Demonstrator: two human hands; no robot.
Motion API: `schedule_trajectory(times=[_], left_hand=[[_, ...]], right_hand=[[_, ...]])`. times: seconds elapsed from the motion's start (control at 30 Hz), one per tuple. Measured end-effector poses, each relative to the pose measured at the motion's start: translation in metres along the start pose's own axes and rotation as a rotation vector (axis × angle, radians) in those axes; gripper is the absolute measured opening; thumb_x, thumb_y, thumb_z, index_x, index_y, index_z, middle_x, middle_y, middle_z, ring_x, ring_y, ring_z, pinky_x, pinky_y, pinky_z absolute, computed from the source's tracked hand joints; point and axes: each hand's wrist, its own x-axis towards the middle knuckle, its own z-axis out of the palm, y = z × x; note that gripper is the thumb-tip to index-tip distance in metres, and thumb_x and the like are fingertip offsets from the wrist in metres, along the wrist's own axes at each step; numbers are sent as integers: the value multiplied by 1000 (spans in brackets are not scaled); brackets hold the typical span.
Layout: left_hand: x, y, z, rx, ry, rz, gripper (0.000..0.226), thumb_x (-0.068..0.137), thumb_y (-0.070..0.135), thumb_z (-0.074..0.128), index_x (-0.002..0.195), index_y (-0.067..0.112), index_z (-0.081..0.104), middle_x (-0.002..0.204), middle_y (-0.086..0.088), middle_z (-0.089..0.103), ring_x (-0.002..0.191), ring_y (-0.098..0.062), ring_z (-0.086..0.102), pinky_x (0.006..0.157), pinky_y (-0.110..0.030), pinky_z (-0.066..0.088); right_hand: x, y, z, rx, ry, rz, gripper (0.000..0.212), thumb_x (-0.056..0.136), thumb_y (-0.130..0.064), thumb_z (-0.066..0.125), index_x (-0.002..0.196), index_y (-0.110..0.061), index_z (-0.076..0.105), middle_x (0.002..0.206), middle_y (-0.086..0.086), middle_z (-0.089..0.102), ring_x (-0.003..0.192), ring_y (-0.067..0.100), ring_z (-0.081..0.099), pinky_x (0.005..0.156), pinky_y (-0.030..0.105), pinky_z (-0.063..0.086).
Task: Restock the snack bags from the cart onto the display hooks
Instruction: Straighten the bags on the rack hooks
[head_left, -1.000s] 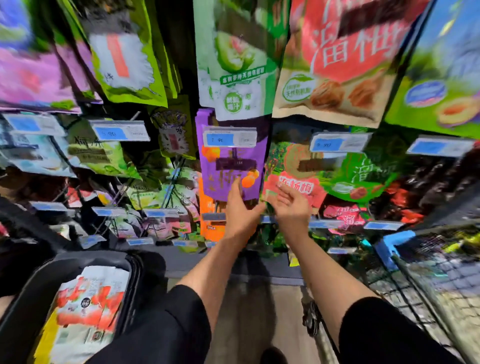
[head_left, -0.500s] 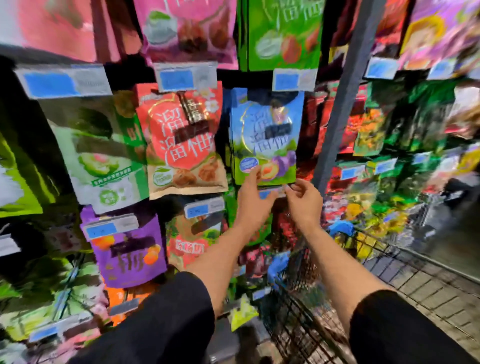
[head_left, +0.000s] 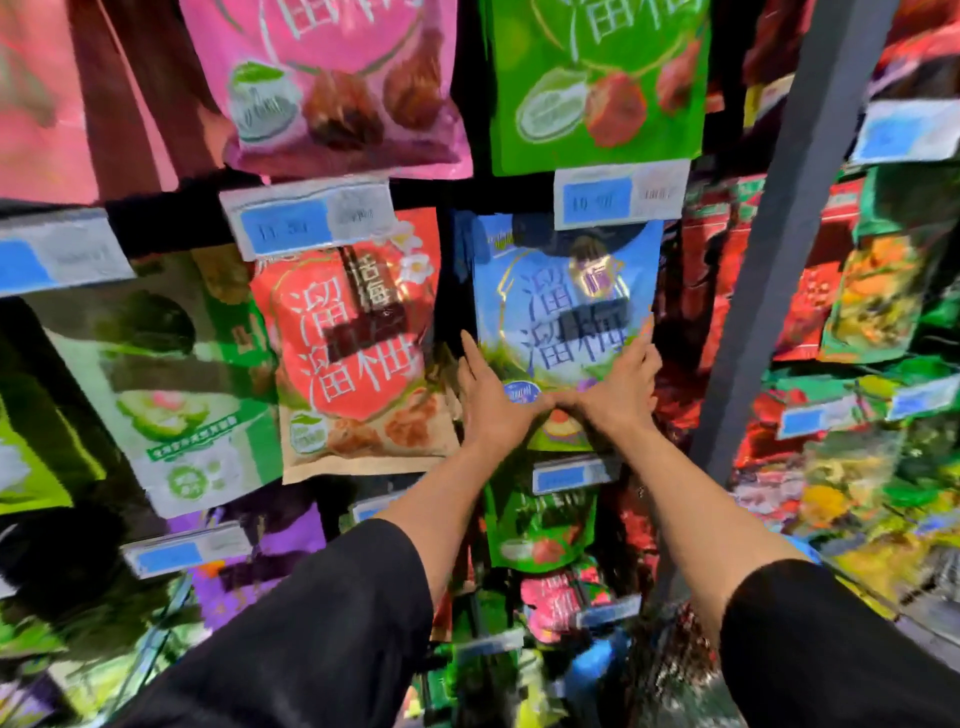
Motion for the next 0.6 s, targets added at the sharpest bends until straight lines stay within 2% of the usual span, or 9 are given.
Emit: schedule_trajectory(times=[0.07, 0.13, 0.2, 0.3, 0.43, 0.5, 0.6], left_hand=[[4, -2, 5, -25, -36, -5, 122, 75, 17, 81, 152, 15, -13, 160, -13, 5, 147, -21, 9, 107, -19, 15], [4, -3, 11, -35, -50, -6, 113, 79, 8, 75, 152, 14, -11, 159, -12, 9, 146, -21, 14, 97, -8, 14], [2, -3, 17, -48, -43, -14, 107, 83, 2, 70, 152, 15, -11, 160, -10, 7, 145, -20, 15, 91, -3, 12], [-4, -5, 24, -58, -46, -8, 103, 87, 0, 64, 152, 18, -14, 161, -8, 2, 147, -19, 9, 91, -4, 9], [-11, -7, 23, -67, -63, -17, 100, 91, 1, 60, 150, 23, -18, 162, -3, -3, 148, -17, 4, 101, -12, 13], [-13, -6, 20, -65, -72, -6, 101, 91, 2, 60, 150, 23, -19, 162, -2, -5, 148, -16, 2, 104, -13, 11], [-20, -1, 13, -64, -93, 25, 99, 92, 7, 60, 151, 19, -17, 161, -1, -10, 148, -13, -1, 97, -5, 2]], right_hand=[[11, 9, 0, 95, -3, -3, 163, 31, -49, 95, 151, -26, -11, 155, 18, 15, 142, 34, 22, 112, 57, 24], [18, 16, 0, 189, -5, 9, 164, 19, -63, 89, 151, -30, -3, 153, 12, 26, 139, 31, 31, 112, 55, 28], [26, 27, 1, 252, 11, -12, 161, 12, -73, 84, 149, -36, 7, 150, 4, 36, 136, 25, 39, 109, 53, 35], [35, 41, 2, 281, 22, -31, 152, 15, -71, 88, 145, -43, 15, 144, -6, 44, 132, 18, 46, 105, 51, 41], [34, 47, 6, 286, 40, -21, 148, 18, -67, 91, 145, -44, 18, 142, -8, 47, 130, 17, 48, 104, 50, 42], [29, 43, 5, 277, 53, -37, 146, 20, -67, 91, 145, -41, 19, 141, -5, 47, 131, 19, 47, 103, 51, 43], [10, 26, -3, 236, 108, -15, 148, 29, -69, 86, 152, -28, 14, 150, 4, 37, 136, 22, 39, 111, 48, 36]])
